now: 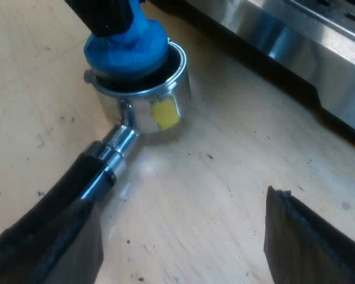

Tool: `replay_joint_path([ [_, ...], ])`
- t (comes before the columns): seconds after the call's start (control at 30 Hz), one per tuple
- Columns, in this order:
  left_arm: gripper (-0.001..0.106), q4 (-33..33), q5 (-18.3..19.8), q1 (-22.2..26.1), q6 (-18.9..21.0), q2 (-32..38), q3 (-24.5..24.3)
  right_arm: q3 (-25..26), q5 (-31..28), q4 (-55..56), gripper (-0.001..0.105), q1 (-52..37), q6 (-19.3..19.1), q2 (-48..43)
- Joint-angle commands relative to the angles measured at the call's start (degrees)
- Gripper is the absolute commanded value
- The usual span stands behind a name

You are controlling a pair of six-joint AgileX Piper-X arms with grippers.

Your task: Grind coffee beans and then tamp

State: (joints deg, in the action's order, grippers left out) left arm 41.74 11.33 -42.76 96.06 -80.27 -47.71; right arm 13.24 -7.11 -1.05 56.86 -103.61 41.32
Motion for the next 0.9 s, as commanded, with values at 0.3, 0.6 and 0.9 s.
replay_joint_path([
  [0.3,0.000,0.5,0.1,-0.2,0.4,-0.4,0.7,-0.1,0.5,-0.4,0.061,0.0,-0.3,0.0],
  [0.6,0.000,1.2,-1.6,-0.2,0.4,9.4,0.7,-0.1,0.5,-3.5,0.061,0.0,-0.3,0.0],
  [0.9,0.000,5.2,-0.8,-0.2,0.4,14.3,-2.2,-0.1,1.0,-6.8,0.072,0.0,-0.3,-0.3],
])
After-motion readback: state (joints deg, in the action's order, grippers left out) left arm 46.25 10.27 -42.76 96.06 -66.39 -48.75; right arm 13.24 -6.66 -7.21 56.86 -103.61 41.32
